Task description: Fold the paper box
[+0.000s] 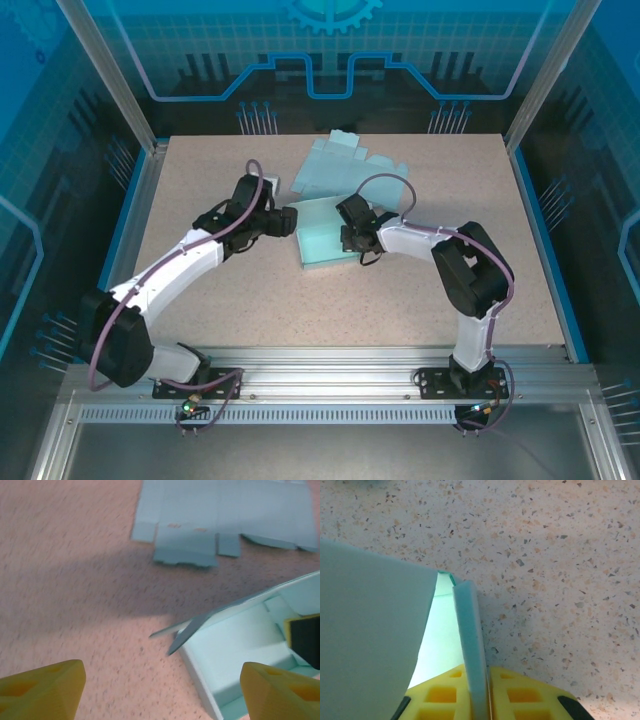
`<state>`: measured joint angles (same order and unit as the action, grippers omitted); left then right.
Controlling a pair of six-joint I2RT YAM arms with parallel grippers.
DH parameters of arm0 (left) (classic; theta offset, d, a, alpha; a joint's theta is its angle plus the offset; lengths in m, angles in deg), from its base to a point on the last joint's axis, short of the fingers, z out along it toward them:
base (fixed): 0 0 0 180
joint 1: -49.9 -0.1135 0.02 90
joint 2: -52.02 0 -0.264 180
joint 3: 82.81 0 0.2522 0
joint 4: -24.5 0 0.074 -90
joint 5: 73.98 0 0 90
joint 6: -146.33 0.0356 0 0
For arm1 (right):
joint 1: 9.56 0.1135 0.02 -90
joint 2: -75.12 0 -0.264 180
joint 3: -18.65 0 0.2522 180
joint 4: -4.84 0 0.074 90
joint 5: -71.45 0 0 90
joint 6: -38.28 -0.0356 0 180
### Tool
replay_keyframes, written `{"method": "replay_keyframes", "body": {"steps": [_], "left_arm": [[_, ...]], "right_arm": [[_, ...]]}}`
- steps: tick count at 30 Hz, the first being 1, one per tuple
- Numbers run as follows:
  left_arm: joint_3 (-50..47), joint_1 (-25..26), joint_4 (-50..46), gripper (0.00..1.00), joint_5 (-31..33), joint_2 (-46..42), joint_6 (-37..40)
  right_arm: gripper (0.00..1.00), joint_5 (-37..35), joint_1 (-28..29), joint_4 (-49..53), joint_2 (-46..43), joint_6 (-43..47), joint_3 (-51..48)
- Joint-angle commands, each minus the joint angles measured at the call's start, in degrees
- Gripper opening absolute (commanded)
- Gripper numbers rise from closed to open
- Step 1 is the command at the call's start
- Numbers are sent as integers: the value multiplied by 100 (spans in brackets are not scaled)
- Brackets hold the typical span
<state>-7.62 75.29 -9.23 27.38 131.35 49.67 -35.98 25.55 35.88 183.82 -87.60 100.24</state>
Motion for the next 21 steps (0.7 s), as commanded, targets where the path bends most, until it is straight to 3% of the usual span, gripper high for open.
{"method": "replay_keyframes", "body": {"steps": [1,5,8,14,18,21], "left_arm": [[66,6,742,85,-807,161,2051],[833,10,352,86,-865,811,2843],[1483,2,-155,82,-1188,1362,3141],[2228,27,-762,58,-1150,2134,3235],[2331,19,-750,30,-943,2297,2881],[2477,8,-857,15,-588,2473,2494]], "right_arm": [[14,-36,127,1032,261,684,-280],[14,12,136,1065,324,797,-262],[14,-4,134,1102,344,866,-246],[14,-28,136,1190,375,921,-167],[14,-26,143,1214,381,868,-156],[15,-41,139,1201,378,803,-196]]}}
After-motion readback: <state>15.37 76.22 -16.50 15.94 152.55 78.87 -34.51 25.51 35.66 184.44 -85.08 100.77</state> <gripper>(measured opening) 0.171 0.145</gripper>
